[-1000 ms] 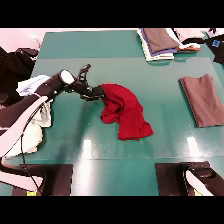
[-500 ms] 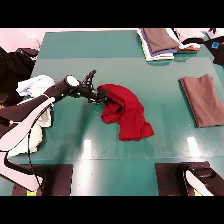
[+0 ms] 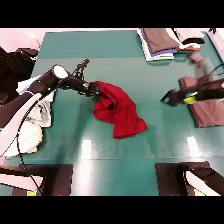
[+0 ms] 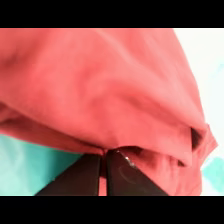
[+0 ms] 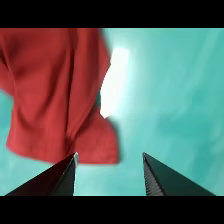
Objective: Fold the shirts.
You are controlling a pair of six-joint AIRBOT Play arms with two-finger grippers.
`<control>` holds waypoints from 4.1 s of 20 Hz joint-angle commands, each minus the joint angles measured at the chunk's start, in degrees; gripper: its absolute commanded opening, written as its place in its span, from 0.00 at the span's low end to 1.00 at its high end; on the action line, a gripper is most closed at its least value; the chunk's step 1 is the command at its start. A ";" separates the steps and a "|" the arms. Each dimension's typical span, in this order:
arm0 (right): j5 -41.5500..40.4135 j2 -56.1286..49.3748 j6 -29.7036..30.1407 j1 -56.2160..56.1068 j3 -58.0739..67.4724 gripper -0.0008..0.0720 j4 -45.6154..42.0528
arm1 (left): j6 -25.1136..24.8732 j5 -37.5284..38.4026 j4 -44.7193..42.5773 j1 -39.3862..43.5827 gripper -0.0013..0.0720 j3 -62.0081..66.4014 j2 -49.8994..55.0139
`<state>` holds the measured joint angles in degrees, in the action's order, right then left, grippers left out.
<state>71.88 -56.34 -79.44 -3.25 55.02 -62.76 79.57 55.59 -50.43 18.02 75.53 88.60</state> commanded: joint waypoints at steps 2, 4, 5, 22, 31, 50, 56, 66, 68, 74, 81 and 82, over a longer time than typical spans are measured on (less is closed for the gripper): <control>-11.15 -11.85 3.21 -6.78 -11.65 0.66 13.79 | -0.09 2.95 -3.61 -0.20 0.05 0.11 -0.74; -14.08 -16.48 3.21 -10.38 -10.62 0.66 13.79 | -0.09 3.63 -3.61 -0.20 0.05 0.11 -0.74; -14.49 -18.75 3.21 -11.96 -9.27 0.65 13.68 | -0.09 3.65 -3.61 -0.20 0.05 0.11 -0.74; -3.41 -2.51 4.92 1.44 20.22 0.03 -0.42 | 1.38 10.99 -19.71 -0.20 0.05 9.09 -16.63; 0.81 12.41 4.96 17.40 39.65 0.03 -0.39 | 0.90 13.53 -20.24 -0.20 0.05 25.18 -41.22; 6.01 -21.64 3.34 6.49 36.33 0.03 -10.82 | -8.09 19.91 -32.70 -0.20 0.06 0.07 -15.52; 3.72 -19.06 3.41 5.20 35.98 0.03 -10.86 | 2.78 16.11 -44.00 -0.20 0.05 4.31 -15.74; 3.72 4.31 3.39 13.77 55.12 0.03 -10.80 | 2.86 17.51 -41.64 -0.20 0.05 21.27 -46.38; 3.78 6.99 3.37 17.22 55.91 0.03 -10.78 | 2.86 21.49 -40.17 -0.20 0.05 21.24 -49.35; 7.65 0.87 2.27 20.70 55.93 0.03 -4.07 | -1.22 30.16 -31.85 -0.20 0.05 15.19 -44.44; 16.52 -26.80 0.79 11.69 55.93 0.03 -6.88 | -10.38 17.62 -26.64 -0.20 0.06 -6.27 -25.07; 16.35 -30.40 0.44 10.36 55.93 0.03 -7.67 | -10.12 14.19 -29.14 -0.20 0.06 -6.60 -21.79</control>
<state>85.54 -76.64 -78.06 10.70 110.85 -68.40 72.53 77.43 -78.67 17.82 74.37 58.72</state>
